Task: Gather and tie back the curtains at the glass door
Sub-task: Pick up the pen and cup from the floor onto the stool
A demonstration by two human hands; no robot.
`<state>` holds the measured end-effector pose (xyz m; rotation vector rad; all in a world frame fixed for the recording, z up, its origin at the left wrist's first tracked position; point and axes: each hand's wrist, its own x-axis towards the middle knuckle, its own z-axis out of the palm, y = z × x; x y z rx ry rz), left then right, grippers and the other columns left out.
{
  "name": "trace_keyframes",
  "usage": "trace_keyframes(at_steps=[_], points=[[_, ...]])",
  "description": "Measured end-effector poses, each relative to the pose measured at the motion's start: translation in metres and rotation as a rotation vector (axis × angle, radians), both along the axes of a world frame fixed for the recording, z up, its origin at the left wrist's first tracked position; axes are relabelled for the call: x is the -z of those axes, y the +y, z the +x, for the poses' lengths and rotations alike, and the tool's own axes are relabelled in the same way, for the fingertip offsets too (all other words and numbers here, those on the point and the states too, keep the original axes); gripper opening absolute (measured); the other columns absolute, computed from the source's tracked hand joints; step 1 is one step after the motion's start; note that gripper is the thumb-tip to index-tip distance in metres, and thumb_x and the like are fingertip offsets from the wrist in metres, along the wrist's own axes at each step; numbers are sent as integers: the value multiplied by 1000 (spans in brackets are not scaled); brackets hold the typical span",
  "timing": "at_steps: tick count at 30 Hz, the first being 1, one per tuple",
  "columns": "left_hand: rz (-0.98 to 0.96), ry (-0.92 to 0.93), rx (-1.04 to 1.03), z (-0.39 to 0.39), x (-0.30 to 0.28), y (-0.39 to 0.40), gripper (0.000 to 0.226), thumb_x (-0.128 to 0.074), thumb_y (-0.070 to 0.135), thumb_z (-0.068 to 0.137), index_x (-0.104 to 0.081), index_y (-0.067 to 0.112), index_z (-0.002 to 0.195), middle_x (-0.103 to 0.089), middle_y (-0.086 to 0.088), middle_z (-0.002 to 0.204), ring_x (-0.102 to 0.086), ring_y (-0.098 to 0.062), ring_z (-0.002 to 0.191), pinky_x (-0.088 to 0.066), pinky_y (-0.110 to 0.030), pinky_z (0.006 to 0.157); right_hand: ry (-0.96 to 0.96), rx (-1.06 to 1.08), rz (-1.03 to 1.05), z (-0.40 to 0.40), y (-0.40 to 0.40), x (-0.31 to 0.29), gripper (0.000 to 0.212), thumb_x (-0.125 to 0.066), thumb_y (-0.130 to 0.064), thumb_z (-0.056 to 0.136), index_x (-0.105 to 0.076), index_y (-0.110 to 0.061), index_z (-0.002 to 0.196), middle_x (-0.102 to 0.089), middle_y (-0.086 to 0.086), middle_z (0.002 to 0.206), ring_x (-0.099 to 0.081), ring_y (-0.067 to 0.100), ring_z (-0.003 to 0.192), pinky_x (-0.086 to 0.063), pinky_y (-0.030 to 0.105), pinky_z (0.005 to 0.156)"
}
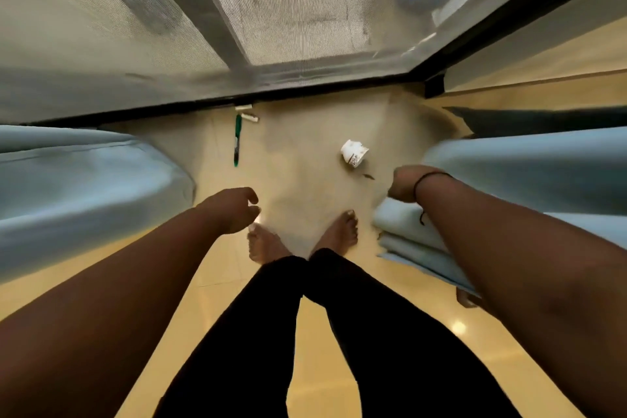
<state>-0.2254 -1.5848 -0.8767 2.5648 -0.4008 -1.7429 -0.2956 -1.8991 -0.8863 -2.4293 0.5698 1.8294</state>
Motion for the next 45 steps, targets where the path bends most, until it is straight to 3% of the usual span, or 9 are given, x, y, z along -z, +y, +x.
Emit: trace_keyframes(at_steps=[7,15,18,23,29,37,45], points=[[8,-61,-56,23,89,6,38,-48,35,95,-53,16,128,-56,-12,130,-51,-28,119,-40,-31,94,-133,70,-26,34,1,84,47,-53,-42,85,-52,-14,123,-59,12,124,-56,29,107,-45,36,90],[42,-338,-335,52,190,25,33,-50,28,92,-54,8,118,-57,-16,118,-55,-33,102,-41,-34,76,-165,194,-88,51,11,183,88,-49,-72,66,-34,-18,134,-49,12,133,-51,35,117,-44,46,95],[55,-365,-447,59,225,29,36,-53,29,91,-50,5,118,-56,-19,115,-56,-34,98,-43,-35,75,-144,203,-104,54,16,208,88,-51,-65,66,-29,-18,136,-50,13,132,-51,35,117,-42,44,96],[59,-396,-507,64,269,28,50,-57,37,89,-44,2,122,-54,-21,118,-55,-38,104,-45,-41,83,-67,43,-166,55,25,234,74,-56,-42,74,-28,-12,136,-50,16,130,-48,38,120,-31,48,99],[38,-480,-531,72,300,25,49,-60,39,89,-41,3,116,-55,-23,115,-55,-42,103,-45,-44,82,-320,39,-137,37,27,247,76,-60,-38,72,-22,-10,133,-58,12,114,-56,34,107,-36,42,92],[9,-425,-598,53,258,23,34,-53,29,91,-50,1,109,-61,-22,108,-59,-39,96,-43,-34,74,-506,226,19,23,54,194,66,-64,-46,73,-34,-20,126,-47,13,116,-57,38,97,-48,40,84],[-98,-288,-588,-43,94,12,26,-56,33,89,-55,8,97,-65,-17,97,-60,-34,90,-39,-31,65,-479,200,193,-2,104,49,72,-66,-35,78,-30,-28,140,-31,13,129,-57,39,100,-47,38,89]])
